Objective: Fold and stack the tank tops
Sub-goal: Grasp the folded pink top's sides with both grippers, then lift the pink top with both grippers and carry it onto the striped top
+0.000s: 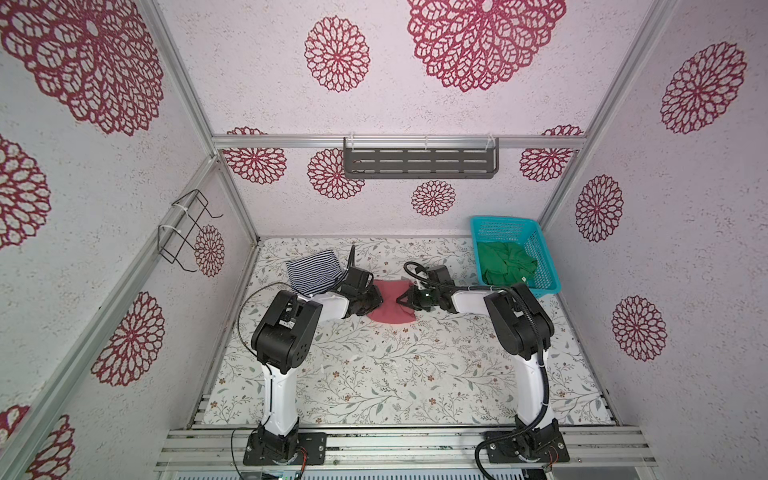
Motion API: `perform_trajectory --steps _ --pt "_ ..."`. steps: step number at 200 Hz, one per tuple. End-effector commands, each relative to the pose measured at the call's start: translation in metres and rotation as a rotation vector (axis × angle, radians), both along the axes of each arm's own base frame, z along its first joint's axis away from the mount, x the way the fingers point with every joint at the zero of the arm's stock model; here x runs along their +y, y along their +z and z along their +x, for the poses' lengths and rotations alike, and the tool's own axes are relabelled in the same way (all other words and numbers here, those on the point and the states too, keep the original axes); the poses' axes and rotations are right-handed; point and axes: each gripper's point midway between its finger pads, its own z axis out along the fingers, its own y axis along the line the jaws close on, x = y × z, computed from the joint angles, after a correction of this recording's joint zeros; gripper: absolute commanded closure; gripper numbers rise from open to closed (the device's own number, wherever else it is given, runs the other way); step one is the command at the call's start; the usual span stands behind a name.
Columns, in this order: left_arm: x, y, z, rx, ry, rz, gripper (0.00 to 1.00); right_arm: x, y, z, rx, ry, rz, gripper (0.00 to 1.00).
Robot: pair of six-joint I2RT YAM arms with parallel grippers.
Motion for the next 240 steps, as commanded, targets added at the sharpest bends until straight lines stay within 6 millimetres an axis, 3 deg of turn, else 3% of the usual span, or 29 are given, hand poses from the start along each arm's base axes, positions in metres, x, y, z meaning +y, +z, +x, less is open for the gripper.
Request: perform_trajectory --steps 1,40,73,141,161,181,184,190,218,240 --pt "0.002 -0.001 0.004 -0.006 -0.068 0.076 1.0 0.022 0.007 0.0 -0.006 0.04 0.054 1.0" --pt "0.015 0.035 0.044 -0.112 -0.131 0.162 1.0 0.044 0.034 0.038 -0.1 0.001 0.178 1.0" --pt "0.039 0.058 0.075 -0.192 -0.137 0.192 1.0 0.068 0.052 0.072 -0.193 -0.022 0.271 1.0" --pt "0.095 0.097 0.107 -0.329 -0.05 0.256 1.0 0.15 0.084 0.13 -0.395 -0.019 0.473 1.0" --pt "0.115 0.11 0.109 -0.376 -0.005 0.275 1.0 0.17 0.094 0.139 -0.466 -0.046 0.517 1.0" --pt "0.134 0.114 0.108 -0.401 0.038 0.299 1.0 0.173 0.104 0.145 -0.523 -0.11 0.552 1.0" --pt "0.137 0.131 0.107 -0.433 0.05 0.296 1.0 0.173 0.105 0.146 -0.531 -0.117 0.552 1.0" --pt "0.143 0.136 0.106 -0.443 0.065 0.296 1.0 0.173 0.107 0.146 -0.543 -0.128 0.55 1.0" --pt "0.171 0.144 0.101 -0.472 0.159 0.273 1.0 0.184 0.117 0.139 -0.61 -0.133 0.506 1.0" --pt "0.186 0.139 0.096 -0.475 0.214 0.241 1.0 0.196 0.12 0.13 -0.651 -0.115 0.463 1.0"
